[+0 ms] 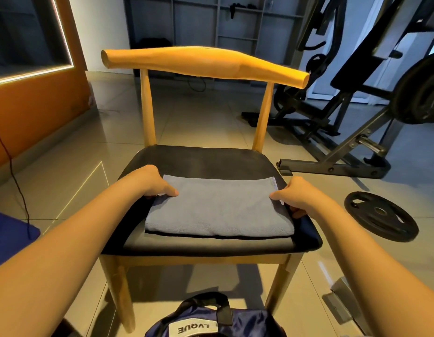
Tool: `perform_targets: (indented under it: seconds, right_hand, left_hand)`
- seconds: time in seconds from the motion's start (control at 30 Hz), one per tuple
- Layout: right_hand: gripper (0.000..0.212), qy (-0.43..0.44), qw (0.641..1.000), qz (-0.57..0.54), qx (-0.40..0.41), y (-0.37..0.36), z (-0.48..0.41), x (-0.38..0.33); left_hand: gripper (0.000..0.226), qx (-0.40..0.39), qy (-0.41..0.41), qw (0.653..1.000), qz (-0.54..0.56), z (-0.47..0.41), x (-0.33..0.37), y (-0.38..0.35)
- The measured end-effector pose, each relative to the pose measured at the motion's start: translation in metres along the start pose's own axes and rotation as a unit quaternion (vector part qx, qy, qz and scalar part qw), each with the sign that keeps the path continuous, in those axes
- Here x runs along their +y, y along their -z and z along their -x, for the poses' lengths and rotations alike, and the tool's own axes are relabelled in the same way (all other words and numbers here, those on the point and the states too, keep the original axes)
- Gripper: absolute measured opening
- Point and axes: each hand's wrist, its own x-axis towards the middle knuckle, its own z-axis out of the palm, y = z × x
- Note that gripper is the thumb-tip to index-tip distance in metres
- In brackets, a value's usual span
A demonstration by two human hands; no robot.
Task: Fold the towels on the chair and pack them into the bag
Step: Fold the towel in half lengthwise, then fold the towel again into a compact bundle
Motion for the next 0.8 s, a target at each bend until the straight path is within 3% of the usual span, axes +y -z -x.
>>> perform_targets:
  seconds: [0.2, 0.4, 0.53, 0.7, 0.8]
  right_hand:
    - [0.023, 0.001, 0.999, -0.014, -0.045, 0.002, 0.003, -0.007]
    - [0.021, -0.020, 0.978, -0.197, -0.066, 0.001, 0.012, -0.015]
    - [0.014, -0.013, 0.948, -0.303, -0.102, -0.004, 0.025, -0.017]
    - [0.025, 0.003, 0.893, -0.430, -0.129, -0.005, 0.043, -0.019]
    - [0.022, -0.029, 0.877, -0.461, -0.134, -0.021, 0.052, -0.015]
  left_hand:
    - [0.038, -0.047, -0.006, 0.999, -0.024, 0.000, 0.001, 0.000]
    - [0.028, 0.026, -0.031, 0.988, 0.152, -0.014, -0.007, 0.017]
    - [0.012, 0.115, -0.089, 0.975, 0.167, -0.029, 0.002, 0.035]
    - [0.029, 0.176, -0.214, 0.955, 0.109, -0.062, 0.031, 0.050]
    - [0.052, 0.198, -0.213, 0.957, 0.001, -0.071, 0.037, 0.041]
